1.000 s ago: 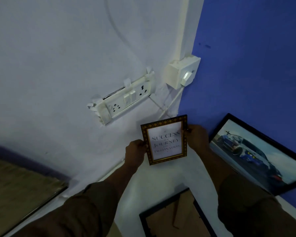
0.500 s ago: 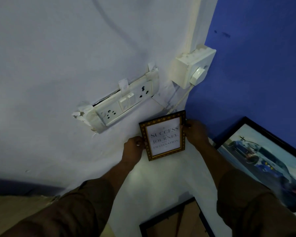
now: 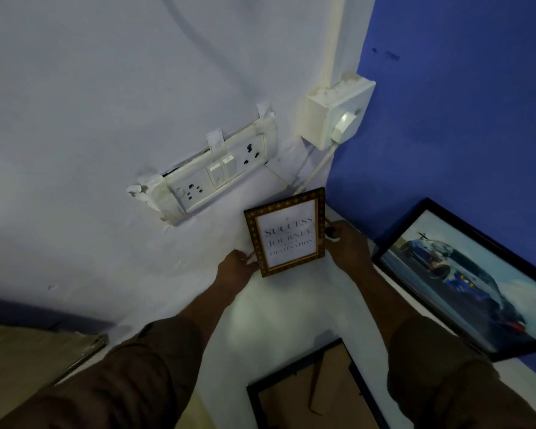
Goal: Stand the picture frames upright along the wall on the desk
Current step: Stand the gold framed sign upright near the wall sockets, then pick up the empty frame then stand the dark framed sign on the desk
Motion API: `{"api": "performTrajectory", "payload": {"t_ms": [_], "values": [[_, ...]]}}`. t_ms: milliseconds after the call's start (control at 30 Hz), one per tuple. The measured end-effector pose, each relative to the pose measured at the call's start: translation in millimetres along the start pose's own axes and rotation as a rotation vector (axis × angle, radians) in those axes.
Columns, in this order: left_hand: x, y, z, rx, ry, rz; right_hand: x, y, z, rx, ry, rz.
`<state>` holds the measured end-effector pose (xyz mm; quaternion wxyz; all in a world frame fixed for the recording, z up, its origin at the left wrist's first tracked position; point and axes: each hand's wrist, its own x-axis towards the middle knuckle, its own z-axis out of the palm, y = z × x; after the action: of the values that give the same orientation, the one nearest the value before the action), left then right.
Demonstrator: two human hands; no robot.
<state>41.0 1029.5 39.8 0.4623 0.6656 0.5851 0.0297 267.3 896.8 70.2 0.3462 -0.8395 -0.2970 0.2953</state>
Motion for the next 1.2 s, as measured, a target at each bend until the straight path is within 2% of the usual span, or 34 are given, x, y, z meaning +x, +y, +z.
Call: {"api": "performTrajectory", "payload": {"t_ms": [133, 300, 367, 500, 667, 767, 900, 967, 1067, 1200], "values": [[-33.6, -15.4, 13.9, -0.011, -0.046, -0.05, -54.0, 28.8, 6.5, 0.0, -0.016, 0.118], [-95.4, -44.5, 46.0, 0.094, -0.236, 0.035, -132.7, 76.8, 15.0, 0.043, -0.032, 0.202], [-120.4, -56.3, 58.6, 0.143, -0.262, 0.062, -161.3, 93.9, 17.1, 0.029, -0.029, 0.205], [-166.7, -78.9, 76.1, 0.223, -0.237, 0.144, -219.0, 117.3, 17.1, 0.008, 0.02, 0.197], [-212.0, -111.0, 84.3, 0.249, -0.115, 0.203, -270.6, 138.1, 25.5, -0.122, -0.002, 0.236], [-231.6, -133.6, 83.4, 0.289, -0.014, 0.107, -294.4, 152.1, 37.1, -0.198, -0.035, 0.315], [-241.8, -158.0, 89.2, 0.133, -0.191, -0.143, -305.9, 167.9, 50.5, -0.187, -0.024, 0.408], [-244.1, -166.5, 94.4, 0.117, -0.25, -0.182, -305.3, 171.9, 53.7, -0.175, 0.004, 0.446], [-242.5, -174.1, 100.9, 0.085, -0.225, -0.189, -304.3, 175.9, 57.9, -0.168, 0.019, 0.493], [-231.2, -185.7, 100.2, -0.1, -0.208, -0.267, -302.9, 185.4, 66.7, -0.289, 0.021, 0.504]]}}
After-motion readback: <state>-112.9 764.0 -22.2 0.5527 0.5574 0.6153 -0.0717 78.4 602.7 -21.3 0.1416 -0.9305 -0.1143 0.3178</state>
